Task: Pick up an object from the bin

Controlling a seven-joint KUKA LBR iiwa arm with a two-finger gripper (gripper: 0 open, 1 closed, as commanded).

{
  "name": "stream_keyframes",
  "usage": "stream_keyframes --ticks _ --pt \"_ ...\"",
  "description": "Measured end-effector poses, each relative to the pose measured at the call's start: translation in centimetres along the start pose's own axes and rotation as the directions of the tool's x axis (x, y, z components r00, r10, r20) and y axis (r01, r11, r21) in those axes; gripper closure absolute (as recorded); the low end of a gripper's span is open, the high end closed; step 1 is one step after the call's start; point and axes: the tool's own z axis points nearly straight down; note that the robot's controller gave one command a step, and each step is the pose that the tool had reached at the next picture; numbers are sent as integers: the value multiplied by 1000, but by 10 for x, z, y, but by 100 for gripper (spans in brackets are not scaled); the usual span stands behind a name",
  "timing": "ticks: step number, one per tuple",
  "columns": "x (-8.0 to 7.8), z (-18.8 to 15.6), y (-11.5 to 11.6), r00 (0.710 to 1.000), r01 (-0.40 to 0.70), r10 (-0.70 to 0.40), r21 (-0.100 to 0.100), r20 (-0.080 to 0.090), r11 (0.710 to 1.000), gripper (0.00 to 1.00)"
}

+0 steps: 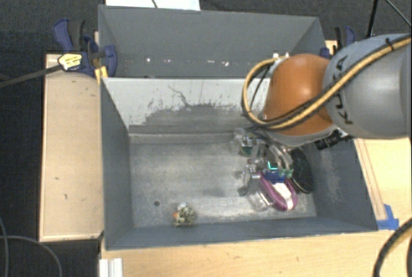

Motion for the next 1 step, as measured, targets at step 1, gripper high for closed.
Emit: stream_keyframes --ticks 1 --pt "-25 43 -78 999 -41 41 2 11 999 0"
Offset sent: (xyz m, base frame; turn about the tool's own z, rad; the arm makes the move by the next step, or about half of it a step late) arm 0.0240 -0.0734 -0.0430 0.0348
